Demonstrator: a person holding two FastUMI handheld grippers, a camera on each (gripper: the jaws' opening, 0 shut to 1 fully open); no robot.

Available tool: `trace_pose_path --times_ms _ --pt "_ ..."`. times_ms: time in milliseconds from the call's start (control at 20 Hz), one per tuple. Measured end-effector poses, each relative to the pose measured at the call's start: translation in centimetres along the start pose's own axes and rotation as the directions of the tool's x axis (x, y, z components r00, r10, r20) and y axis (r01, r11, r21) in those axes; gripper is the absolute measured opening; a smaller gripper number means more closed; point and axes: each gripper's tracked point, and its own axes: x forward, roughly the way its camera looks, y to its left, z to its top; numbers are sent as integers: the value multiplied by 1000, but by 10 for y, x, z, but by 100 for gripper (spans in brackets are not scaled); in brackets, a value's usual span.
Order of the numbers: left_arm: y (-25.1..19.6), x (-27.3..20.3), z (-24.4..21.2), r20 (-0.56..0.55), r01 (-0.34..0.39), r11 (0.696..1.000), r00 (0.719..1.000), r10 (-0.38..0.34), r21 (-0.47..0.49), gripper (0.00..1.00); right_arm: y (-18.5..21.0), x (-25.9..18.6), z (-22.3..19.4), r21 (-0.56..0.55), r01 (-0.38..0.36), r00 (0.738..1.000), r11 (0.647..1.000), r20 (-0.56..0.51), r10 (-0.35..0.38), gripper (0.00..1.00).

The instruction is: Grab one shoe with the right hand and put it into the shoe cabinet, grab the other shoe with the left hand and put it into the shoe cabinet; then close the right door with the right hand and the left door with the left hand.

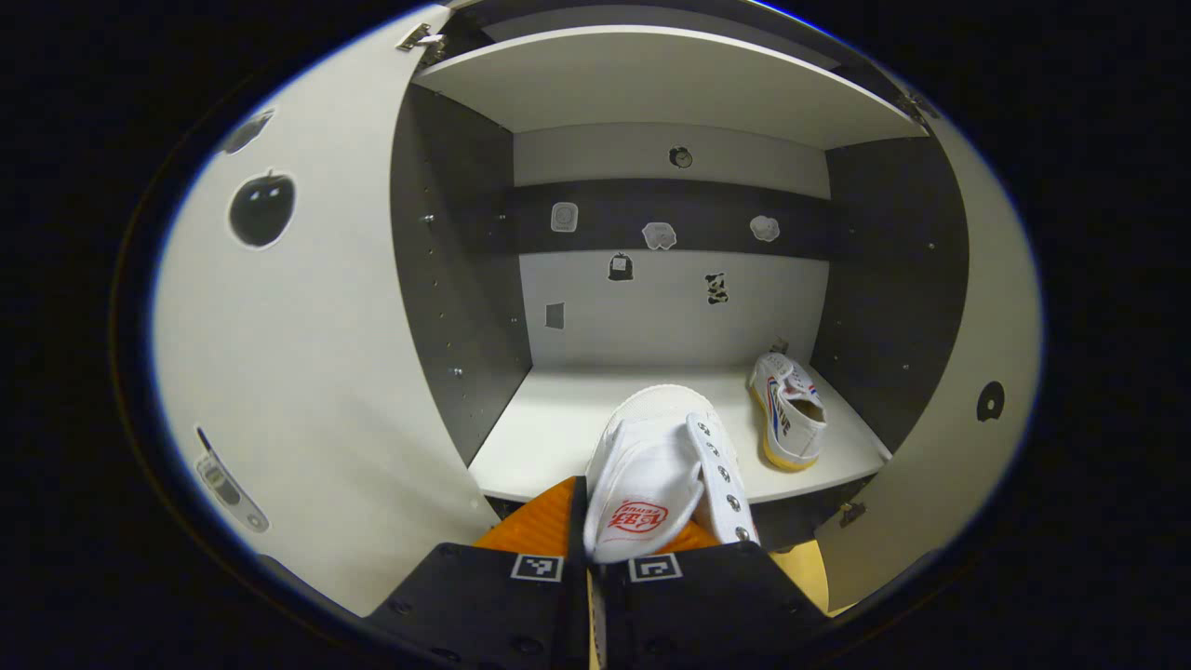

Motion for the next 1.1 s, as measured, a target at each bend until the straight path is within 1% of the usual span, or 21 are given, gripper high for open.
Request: trace_pose_path --times_ms 100,200,350,500,600,700,800,850,1000,1050,1100 --pt "-2 25 10 -18 -4 1000 1000 4 9 11 -3 0 1 1 -5 1000 1000 1 5 98" --pt "-5 52 16 -46 -3 1000 999 3 -10 11 -8 -1 4 -7 2 1000 1000 5 -2 98" --pt "-2 93 31 -68 -38 999 997 38 8 11 -13 -4 9 0 6 1000 1000 12 -6 98" --pt "-3 135 39 -103 -54 997 993 59 52 11 -24 -5 9 -4 42 999 999 7 -42 98" --pt "-3 162 43 -98 -58 996 993 64 63 11 -30 -10 8 3 61 998 998 3 -61 98" --pt "-5 185 41 -102 -59 993 992 69 98 11 -35 -11 8 8 87 996 996 -2 -87 98" --pt "-7 200 32 -131 -58 989 988 76 139 11 -44 -11 6 3 115 993 993 -14 -115 98" --pt "-8 205 27 -146 -58 988 986 80 144 11 -47 -11 5 6 126 992 992 -19 -126 98" --pt "-12 213 15 -179 -54 991 981 76 125 11 -53 -11 4 21 148 989 989 -27 -147 98" --pt "-13 215 11 -192 -49 991 979 72 121 13 -54 -10 3 21 150 988 988 -27 -149 98" --pt "-15 217 14 -180 -43 991 982 65 126 16 -54 -9 2 18 153 988 988 -29 -152 98"
